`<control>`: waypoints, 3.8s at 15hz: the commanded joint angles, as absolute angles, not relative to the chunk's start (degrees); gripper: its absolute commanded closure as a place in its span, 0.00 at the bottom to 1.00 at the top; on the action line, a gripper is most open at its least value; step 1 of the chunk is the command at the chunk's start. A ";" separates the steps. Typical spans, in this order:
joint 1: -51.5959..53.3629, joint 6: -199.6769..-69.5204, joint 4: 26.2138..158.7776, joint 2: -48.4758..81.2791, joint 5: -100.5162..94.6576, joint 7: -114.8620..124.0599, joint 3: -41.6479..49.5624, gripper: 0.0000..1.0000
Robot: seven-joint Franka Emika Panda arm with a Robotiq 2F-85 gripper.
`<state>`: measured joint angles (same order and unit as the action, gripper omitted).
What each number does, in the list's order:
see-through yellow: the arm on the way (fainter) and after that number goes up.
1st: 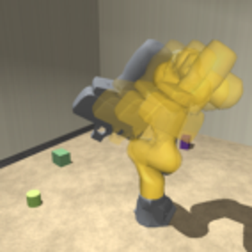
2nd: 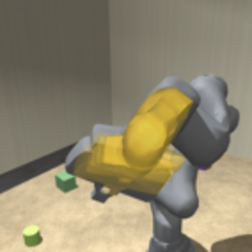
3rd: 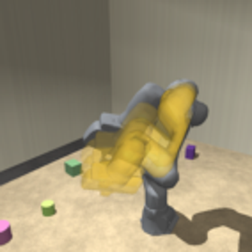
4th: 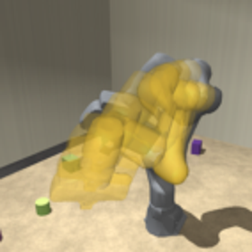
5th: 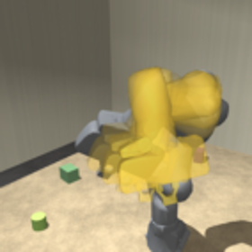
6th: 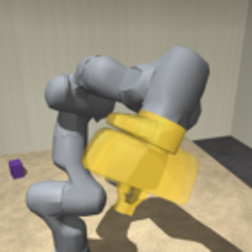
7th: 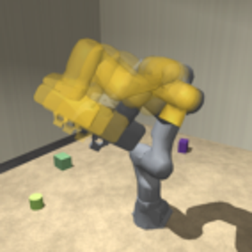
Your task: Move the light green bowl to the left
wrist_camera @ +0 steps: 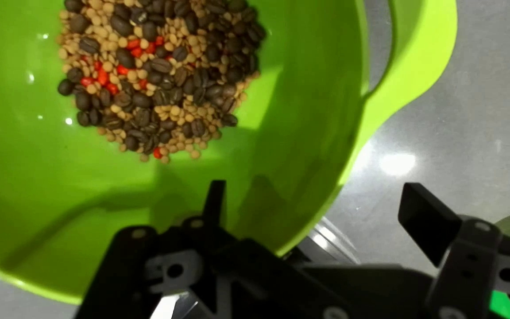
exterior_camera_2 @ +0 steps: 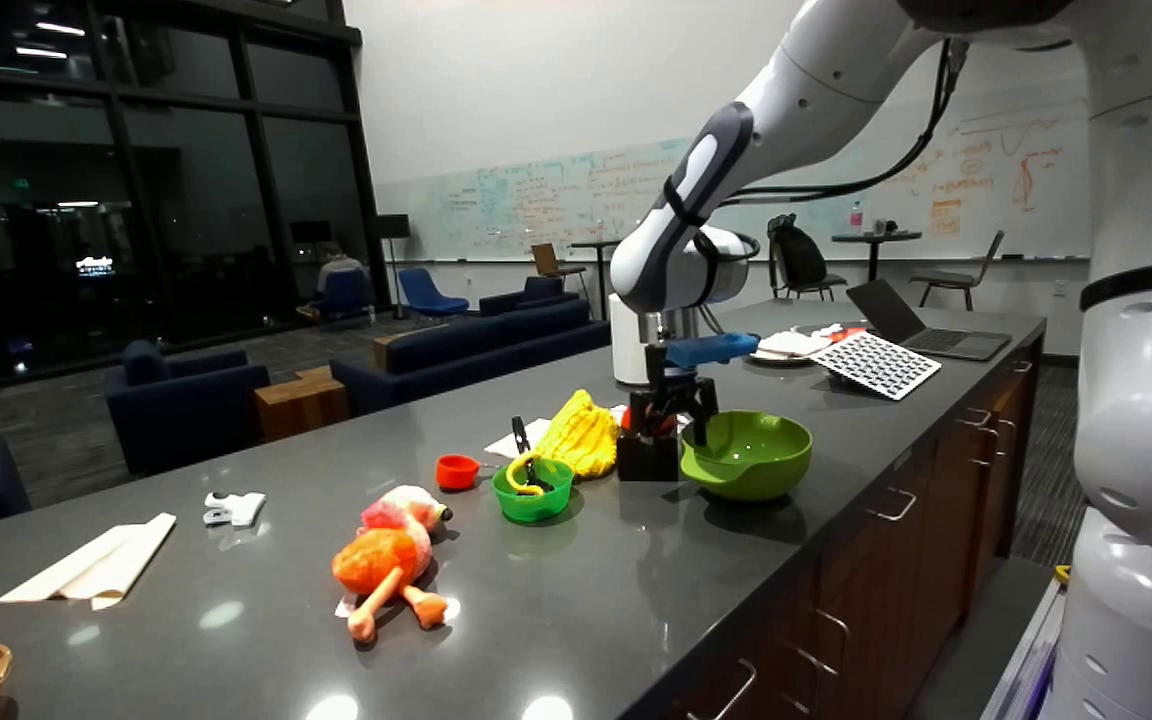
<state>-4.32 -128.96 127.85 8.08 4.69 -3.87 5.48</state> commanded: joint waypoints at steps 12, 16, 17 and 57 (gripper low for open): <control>-5.83 -127.58 127.33 8.72 5.19 -3.59 5.44 0.78; -5.79 -126.50 127.16 8.61 4.81 -2.87 5.55 0.94; -5.73 -125.79 127.07 8.49 4.51 -2.10 5.61 0.95; 4.87 -116.26 130.97 -11.82 -1.48 6.14 -5.06 0.98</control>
